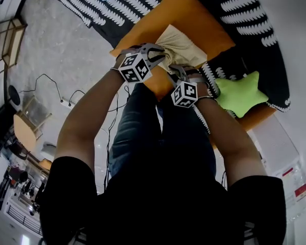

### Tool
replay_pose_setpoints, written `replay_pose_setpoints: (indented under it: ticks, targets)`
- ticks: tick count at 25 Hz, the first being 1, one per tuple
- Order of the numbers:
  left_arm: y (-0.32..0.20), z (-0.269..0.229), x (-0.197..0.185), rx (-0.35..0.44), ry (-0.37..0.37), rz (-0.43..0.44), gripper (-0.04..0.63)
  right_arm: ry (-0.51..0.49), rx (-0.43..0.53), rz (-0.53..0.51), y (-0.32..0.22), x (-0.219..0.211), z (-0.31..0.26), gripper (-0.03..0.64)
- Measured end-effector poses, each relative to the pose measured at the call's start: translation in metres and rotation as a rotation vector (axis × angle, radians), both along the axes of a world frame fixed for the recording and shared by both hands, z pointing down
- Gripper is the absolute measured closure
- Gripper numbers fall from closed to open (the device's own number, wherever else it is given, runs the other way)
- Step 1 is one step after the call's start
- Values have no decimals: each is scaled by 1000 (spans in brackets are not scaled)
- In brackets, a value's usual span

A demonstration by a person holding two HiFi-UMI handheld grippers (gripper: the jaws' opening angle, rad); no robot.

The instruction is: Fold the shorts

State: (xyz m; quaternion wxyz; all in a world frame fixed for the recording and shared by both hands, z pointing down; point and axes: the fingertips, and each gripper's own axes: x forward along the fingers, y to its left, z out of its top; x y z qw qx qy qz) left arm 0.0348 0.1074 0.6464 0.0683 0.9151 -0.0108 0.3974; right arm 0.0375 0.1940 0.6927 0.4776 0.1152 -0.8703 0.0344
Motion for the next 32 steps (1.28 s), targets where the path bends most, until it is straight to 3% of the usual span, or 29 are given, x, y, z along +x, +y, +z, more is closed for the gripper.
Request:
replay_pose_setpoints:
  ticks: [7,15,19,22,24,29,32]
  targets:
    - [21,37,-24,-52,-149,70,538,-5,-144,125,16,-2,12,393]
    - [28,70,-43,-90,-243,53,537,-11,-252,215,20,-7,36,365]
    - [35,49,-45,-121,-270,26,528,-31,-339,249,30,-1,5,348]
    - [37,34,-55,-143,-306,26,444,-49,-370,286,30,4,-22,345]
    - [39,20,-62,-153,-316,17,425,-70,-380,334,30,11,-40,348]
    - [40,-23,-79,-174,-295,-62,417,-148,-402,453,29,33,-89,357]
    - [33,-59,-86,-176,-258,-143,417,-171,-361,493,20,50,-118,359]
